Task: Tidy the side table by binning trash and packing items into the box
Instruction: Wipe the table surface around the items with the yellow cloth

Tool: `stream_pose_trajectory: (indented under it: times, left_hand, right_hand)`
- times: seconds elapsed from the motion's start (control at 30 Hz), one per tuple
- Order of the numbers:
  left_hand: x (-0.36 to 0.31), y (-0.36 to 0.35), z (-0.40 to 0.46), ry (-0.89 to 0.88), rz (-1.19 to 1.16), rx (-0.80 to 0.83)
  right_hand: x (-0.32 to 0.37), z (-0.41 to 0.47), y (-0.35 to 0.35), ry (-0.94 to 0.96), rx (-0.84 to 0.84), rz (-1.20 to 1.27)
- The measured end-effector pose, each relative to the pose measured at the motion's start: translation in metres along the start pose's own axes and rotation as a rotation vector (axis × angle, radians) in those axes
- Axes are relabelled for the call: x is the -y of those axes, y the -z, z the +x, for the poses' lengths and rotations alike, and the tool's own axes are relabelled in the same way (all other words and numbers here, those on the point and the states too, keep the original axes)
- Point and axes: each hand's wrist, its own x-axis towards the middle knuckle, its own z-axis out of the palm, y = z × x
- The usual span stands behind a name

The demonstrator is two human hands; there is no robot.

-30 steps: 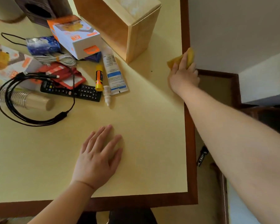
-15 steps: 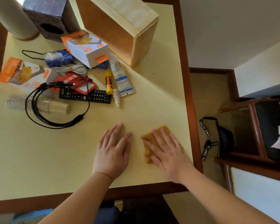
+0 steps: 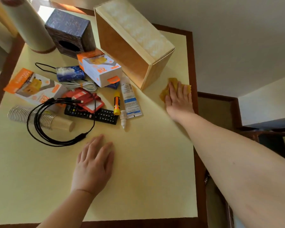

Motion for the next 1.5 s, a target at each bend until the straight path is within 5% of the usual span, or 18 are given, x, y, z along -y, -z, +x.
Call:
stream_pose_trajectory:
  times: [0.47,0.67,1.07,1.17,1.37,1.5]
  left_hand:
    - [0.007,-0.004,-0.001,-0.042,0.009,-0.075]
    - [0.004,0.001,0.002,-0.041,-0.029,-0.081]
    - [0.011,-0.002,0.0,-0.086,-0.051,-0.115]
    - [0.012,-0.001,0.001,-0.072,-0.078,-0.14]
    - [0.008,0.021,0.015,-0.015,-0.253,-0.235]
    - [-0.022,0.078,0.075,-0.054,-0.24,-0.394]
  right_hand:
    - [0.022,0.159,0.096,-0.001,0.019,-0.091]
    - [0.017,0.103,0.08,0.026,-0.348,0.057]
    - [0.022,0.106,0.09,-0.03,0.024,-0.045]
    - [0.036,0.083,0.086,-0.104,-0.069,0.157]
    - [0.066,-0.014,0.073,-0.336,-0.182,1.047]
    - [0.097,-0.064,0.076,-0.394,-0.177,1.218]
